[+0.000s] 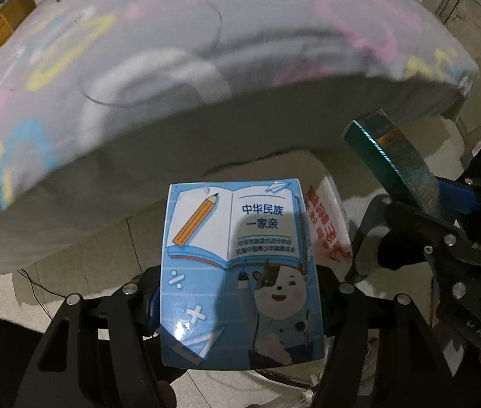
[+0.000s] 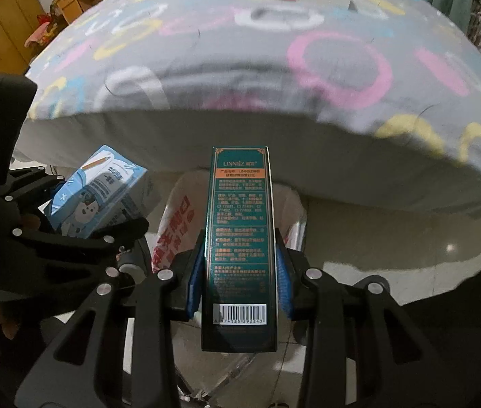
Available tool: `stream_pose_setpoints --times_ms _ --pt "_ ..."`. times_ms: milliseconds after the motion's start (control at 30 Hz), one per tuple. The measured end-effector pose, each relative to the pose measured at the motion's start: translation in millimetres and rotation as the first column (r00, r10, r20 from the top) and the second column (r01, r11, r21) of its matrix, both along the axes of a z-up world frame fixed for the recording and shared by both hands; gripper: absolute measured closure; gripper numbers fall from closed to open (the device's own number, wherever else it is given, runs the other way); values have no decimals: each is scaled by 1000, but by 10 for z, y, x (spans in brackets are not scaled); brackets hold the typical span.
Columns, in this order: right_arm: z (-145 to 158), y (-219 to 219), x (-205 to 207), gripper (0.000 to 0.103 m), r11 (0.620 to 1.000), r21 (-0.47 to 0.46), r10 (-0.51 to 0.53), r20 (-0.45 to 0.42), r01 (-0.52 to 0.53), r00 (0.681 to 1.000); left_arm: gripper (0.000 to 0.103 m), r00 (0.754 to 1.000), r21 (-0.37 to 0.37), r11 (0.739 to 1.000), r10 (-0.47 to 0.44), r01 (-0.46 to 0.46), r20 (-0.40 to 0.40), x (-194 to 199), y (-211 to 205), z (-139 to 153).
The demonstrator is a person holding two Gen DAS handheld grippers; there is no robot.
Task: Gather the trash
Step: 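Lift the carton and green box and carry them to the trash bag, then open both tools over the trash bag to drop the carton and box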
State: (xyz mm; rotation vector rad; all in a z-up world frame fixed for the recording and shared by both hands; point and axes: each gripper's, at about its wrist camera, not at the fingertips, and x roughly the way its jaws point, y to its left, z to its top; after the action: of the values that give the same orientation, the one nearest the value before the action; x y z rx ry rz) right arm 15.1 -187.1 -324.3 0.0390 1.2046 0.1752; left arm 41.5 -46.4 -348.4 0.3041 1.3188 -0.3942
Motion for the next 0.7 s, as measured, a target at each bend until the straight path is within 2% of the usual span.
stream_pose_setpoints --times_ms 300,467,533,567,600,700 --pt "-440 -8 196 68 1000 -1 8 -79 -8 997 39 999 70 997 -15 19 -51 131 -91 -515" --pt "-545 -3 228 67 1000 12 13 -120 -12 993 38 997 95 995 -13 20 -81 130 -78 -620" --pt "-554 0 238 61 1000 8 13 -124 -12 992 37 996 117 993 -18 28 -83 134 -102 -654" --pt "-549 -8 253 50 1000 6 8 -121 -7 993 29 997 127 991 -20 30 -81 130 -123 -673" --pt "-539 -21 262 43 1000 11 -2 -119 3 993 16 997 134 991 -20 30 -79 124 -126 -683" --pt "-500 -59 255 37 1000 27 -10 -115 14 993 12 995 120 993 -8 20 -98 137 -107 -683"
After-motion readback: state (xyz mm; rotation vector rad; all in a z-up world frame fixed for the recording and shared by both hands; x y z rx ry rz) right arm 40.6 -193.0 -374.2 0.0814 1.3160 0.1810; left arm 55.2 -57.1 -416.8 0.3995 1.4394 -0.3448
